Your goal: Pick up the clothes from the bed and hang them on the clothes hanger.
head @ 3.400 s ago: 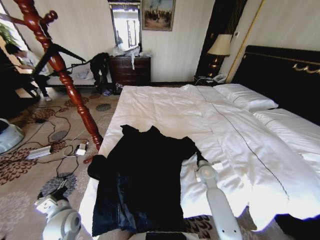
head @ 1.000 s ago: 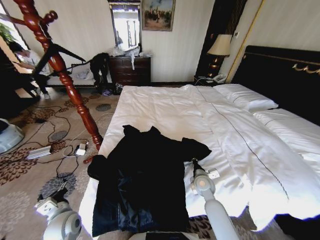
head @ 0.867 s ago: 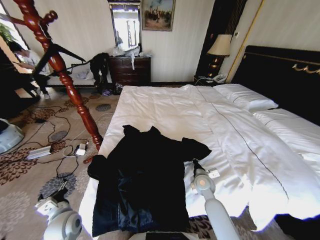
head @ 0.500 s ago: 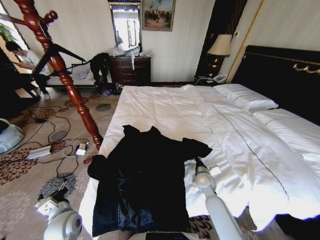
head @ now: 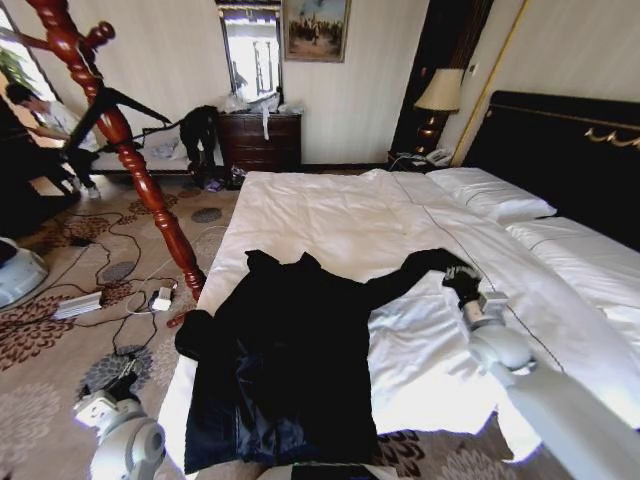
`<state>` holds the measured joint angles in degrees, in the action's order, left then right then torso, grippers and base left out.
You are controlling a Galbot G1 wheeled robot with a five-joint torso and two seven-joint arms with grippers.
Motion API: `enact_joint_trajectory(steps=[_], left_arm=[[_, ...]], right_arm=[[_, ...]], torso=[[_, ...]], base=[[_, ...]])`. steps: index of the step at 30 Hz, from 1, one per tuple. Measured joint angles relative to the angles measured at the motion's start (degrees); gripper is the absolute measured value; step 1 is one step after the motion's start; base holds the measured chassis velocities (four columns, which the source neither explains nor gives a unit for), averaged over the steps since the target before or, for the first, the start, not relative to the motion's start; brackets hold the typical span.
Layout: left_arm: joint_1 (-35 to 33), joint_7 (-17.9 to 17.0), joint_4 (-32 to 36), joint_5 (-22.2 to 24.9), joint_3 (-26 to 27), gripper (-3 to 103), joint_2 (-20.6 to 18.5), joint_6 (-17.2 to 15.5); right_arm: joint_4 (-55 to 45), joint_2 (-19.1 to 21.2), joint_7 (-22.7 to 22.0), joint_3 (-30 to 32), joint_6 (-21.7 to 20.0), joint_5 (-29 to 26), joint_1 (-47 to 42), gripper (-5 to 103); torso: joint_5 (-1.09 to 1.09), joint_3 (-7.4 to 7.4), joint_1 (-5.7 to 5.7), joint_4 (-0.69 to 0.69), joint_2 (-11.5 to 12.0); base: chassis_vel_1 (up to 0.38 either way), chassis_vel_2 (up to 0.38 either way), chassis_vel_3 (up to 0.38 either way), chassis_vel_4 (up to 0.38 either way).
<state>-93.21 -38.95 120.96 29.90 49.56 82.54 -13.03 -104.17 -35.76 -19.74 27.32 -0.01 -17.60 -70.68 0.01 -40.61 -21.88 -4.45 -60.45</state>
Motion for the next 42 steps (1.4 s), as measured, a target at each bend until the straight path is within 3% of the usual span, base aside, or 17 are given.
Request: enact_joint_trajectory(steps=[1,3,4,7,11,13,15,18,20,21,22,25,26,28,30,35,42], left_arm=[[0.00,0.00,0.00,0.00,0.00,100,0.00,0.00],[0.06,0.00,-0.25,0.51,0.20,100,-0.33,-0.09],[0.06,0.00,-0.25,0.51,0.20,100,-0.33,-0.09],[-0.17,0.07,-0.53,0.97,0.61,100,-0.85,-0.09],[-0.35,0.16,-0.94,1.55,1.07,100,-1.53,-0.07],[-0.22,0.19,-1.44,1.67,1.15,100,-1.83,-0.04],[-0.05,0.20,-1.60,1.70,1.15,100,-1.90,-0.04],[0.49,0.22,-1.67,1.75,0.80,100,-1.96,-0.14],[0.40,1.16,-0.97,2.84,0.47,100,-2.19,-0.51],[0.40,1.16,-0.97,2.84,0.47,100,-2.19,-0.51],[-0.17,2.72,0.17,5.53,0.32,100,-2.60,-0.95],[-2.65,8.49,5.26,14.09,-0.61,100,-4.67,-2.15],[-2.65,8.49,5.26,14.09,-0.61,100,-4.67,-2.15],[-4.14,12.55,7.98,15.13,-1.79,100,-6.86,-2.05],[-4.85,14.78,9.54,16.07,-3.23,100,-8.78,-2.37],[-4.12,14.71,9.47,20.76,-5.63,100,-9.52,-6.17],[-3.15,12.20,6.69,20.87,-8.71,100,-8.62,-9.37]], right_arm=[[0.00,0.00,0.00,0.00,0.00,0.00,0.00,0],[2.56,-0.84,-3.47,-1.47,-4.39,9.03,-1.87,5],[2.56,-0.84,-3.47,-1.47,-4.39,9.03,-1.87,5],[8.96,-1.96,-9.58,-2.73,-11.65,15.16,-3.39,21],[13.55,-1.81,-8.84,-1.56,-9.35,19.95,-4.92,32],[12.88,-1.25,-8.44,-0.75,-7.66,19.90,-5.79,43],[12.02,-1.14,-8.44,-0.44,-7.55,19.50,-5.91,43],[10.13,-1.54,-8.05,1.16,-6.25,19.44,-5.20,60],[8.31,-2.85,-7.24,3.14,-4.16,15.99,-4.38,71],[8.31,-2.85,-7.24,3.14,-4.16,15.99,-4.38,71],[6.27,-3.86,-7.19,4.03,-3.27,10.47,-3.88,71],[-1.01,-7.55,-7.84,5.38,-1.55,-10.04,-2.33,86],[-1.01,-7.55,-7.84,5.38,-1.55,-10.04,-2.33,86],[-5.63,-10.98,-9.63,6.03,-0.93,-23.20,-1.22,91],[-9.61,-14.46,-10.62,6.22,-0.18,-30.95,-1.48,99],[-11.84,-19.51,-10.74,5.08,0.12,-28.48,-5.03,100],[-11.61,-23.42,-11.04,4.76,-0.25,-27.38,-6.78,100]], torso=[[0.00,0.00,0.00,0.00,0.00],[0.00,0.00,0.01,0.00,0.00],[0.00,0.00,0.01,0.00,0.00],[0.03,0.00,0.00,-0.02,0.00],[0.02,0.00,0.00,-0.04,0.00],[-0.02,0.00,0.01,-0.02,0.00],[-0.02,0.00,0.00,-0.01,0.00],[-0.02,0.00,0.00,0.00,0.00],[-0.02,0.00,0.00,-0.01,0.00],[-0.02,0.00,0.00,-0.01,0.00],[-0.02,0.00,0.00,-0.02,0.00],[-0.02,0.00,0.01,0.01,0.00],[-0.02,0.00,0.01,0.01,0.00],[-0.01,0.00,0.00,0.01,0.00],[-0.02,0.00,0.00,0.01,0.00],[-0.01,0.01,0.01,-0.04,0.00],[-0.02,0.00,0.01,-0.01,0.00]], base=[[0.000,0.000,0.000,0.000],[0.000,0.000,0.000,0.000],[0.000,0.000,0.000,0.000],[0.000,0.000,0.000,0.000],[0.000,0.000,0.000,0.000],[0.000,0.000,0.000,0.000],[0.000,0.000,0.000,0.000],[0.000,0.000,0.000,0.000],[0.000,0.000,0.000,0.000],[0.000,0.000,0.000,0.000],[0.000,0.000,0.000,0.000],[0.000,0.000,0.000,0.000],[0.000,0.000,0.000,0.000],[0.000,0.000,0.000,0.000],[0.000,0.000,0.000,0.000],[0.000,0.000,0.000,0.000],[0.000,0.000,0.000,0.000]])
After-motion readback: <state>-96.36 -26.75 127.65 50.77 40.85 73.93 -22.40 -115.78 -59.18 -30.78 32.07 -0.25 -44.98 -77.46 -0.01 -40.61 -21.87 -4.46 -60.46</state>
